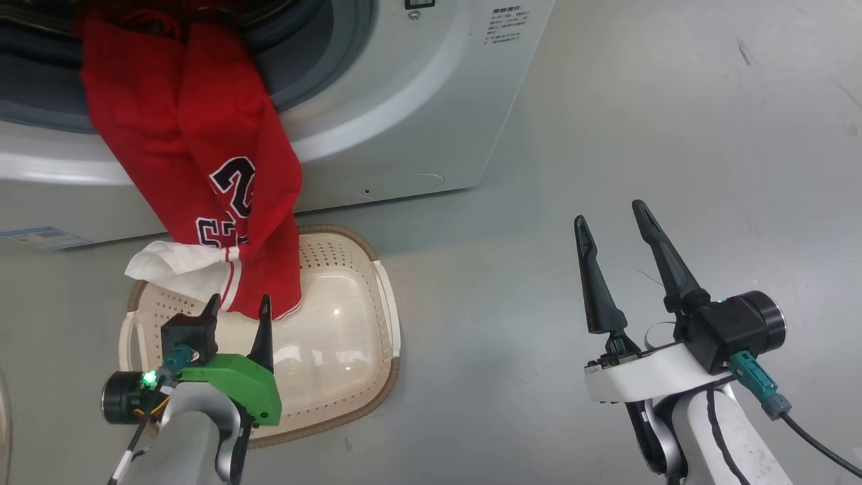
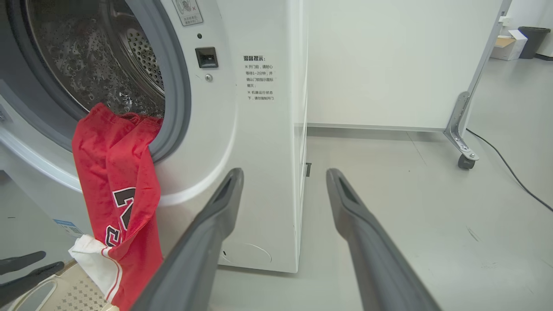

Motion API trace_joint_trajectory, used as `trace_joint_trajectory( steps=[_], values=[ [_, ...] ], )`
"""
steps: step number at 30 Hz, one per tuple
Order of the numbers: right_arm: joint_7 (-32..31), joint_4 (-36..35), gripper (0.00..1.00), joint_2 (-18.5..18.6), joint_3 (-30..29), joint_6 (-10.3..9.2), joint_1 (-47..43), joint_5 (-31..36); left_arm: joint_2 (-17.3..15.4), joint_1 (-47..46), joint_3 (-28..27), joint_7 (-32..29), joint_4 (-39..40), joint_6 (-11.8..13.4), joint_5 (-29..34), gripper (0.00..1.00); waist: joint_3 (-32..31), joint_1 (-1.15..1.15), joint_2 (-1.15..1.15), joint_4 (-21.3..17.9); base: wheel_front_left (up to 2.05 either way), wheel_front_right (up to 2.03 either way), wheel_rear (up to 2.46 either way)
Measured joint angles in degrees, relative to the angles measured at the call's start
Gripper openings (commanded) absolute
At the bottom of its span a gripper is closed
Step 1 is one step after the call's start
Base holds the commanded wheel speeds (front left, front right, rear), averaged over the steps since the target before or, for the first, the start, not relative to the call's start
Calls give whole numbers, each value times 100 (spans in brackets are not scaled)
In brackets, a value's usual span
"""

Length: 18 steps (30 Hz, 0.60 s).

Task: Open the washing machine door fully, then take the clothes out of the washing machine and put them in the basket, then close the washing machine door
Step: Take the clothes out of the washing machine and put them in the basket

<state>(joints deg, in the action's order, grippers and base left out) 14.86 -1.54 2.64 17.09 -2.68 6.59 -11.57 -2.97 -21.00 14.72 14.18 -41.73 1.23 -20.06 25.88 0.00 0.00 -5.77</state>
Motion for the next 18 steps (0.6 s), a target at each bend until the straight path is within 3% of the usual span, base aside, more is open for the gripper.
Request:
trace_joint_trajectory(
  steps=[7,18],
  values=[
    [0,97,100,0,-67,0,-15,10,15,5,2,10,355,0,80,100,-169,0,0,194,0,0,0],
    [0,283,100,0,-151,1,-151,60,40,110,-80,21,1612,7,371,100,-488,0,0,529,0,0,0]
  ],
)
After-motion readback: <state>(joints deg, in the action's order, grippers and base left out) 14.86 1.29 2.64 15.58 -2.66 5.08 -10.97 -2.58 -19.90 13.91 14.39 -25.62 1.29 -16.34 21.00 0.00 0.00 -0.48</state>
